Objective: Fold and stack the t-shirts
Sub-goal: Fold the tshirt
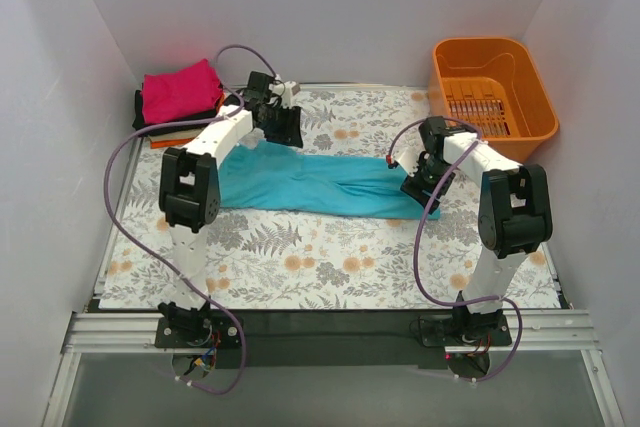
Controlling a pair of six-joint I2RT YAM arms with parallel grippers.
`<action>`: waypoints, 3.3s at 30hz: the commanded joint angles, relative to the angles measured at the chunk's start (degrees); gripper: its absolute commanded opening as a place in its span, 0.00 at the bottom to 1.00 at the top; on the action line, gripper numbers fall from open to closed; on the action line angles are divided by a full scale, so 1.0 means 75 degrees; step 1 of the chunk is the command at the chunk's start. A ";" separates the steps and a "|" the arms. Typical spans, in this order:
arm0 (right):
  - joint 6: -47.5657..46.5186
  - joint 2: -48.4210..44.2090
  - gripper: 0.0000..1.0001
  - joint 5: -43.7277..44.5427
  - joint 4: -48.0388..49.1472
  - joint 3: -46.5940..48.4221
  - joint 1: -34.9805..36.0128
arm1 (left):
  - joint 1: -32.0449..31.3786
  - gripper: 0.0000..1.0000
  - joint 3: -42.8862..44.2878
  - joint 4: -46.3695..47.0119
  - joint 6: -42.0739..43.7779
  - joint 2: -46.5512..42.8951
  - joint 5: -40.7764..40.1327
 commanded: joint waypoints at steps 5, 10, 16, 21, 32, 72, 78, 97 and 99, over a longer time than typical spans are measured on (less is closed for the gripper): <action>0.0050 -0.0083 0.61 -0.0292 -0.0272 0.0516 -0.0020 | -0.0005 0.57 0.0588 -0.0053 0.0160 0.0350 0.0052; 0.0050 -0.0165 0.61 -0.0280 -0.0307 0.0587 -0.0020 | 0.0510 0.54 0.0635 0.0018 0.0652 0.0208 -0.0184; 0.0120 -0.0095 0.61 -0.0362 -0.0319 0.0645 -0.0020 | 0.1027 0.51 0.1268 -0.0099 0.1484 0.0874 -0.0675; 0.0155 -0.0048 0.61 -0.0339 -0.0342 0.0704 -0.0020 | 0.1038 0.48 0.1034 0.0321 0.1661 0.1064 -0.1074; 0.0155 -0.0001 0.61 -0.0268 -0.0389 0.0715 -0.0008 | 0.1203 0.47 0.1174 0.0604 0.1802 0.1685 -0.1017; 0.0061 0.0151 0.60 -0.0209 -0.0366 0.0938 -0.0020 | 0.1296 0.28 -0.3748 0.0217 0.3736 -0.2521 0.0776; 0.0225 0.0584 0.57 -0.0491 -0.0366 0.1511 -0.0020 | 0.1343 0.31 -0.3911 0.0333 0.2835 -0.3341 0.1269; 0.0237 0.1324 0.47 -0.0362 -0.0365 0.0986 -0.0020 | 0.0581 0.21 -0.3185 0.0944 0.1357 -0.0894 0.0005; 0.0109 0.1277 0.47 -0.0269 -0.0424 0.0694 0.0015 | 0.0570 0.21 -0.3173 0.0792 0.1403 -0.0776 -0.0113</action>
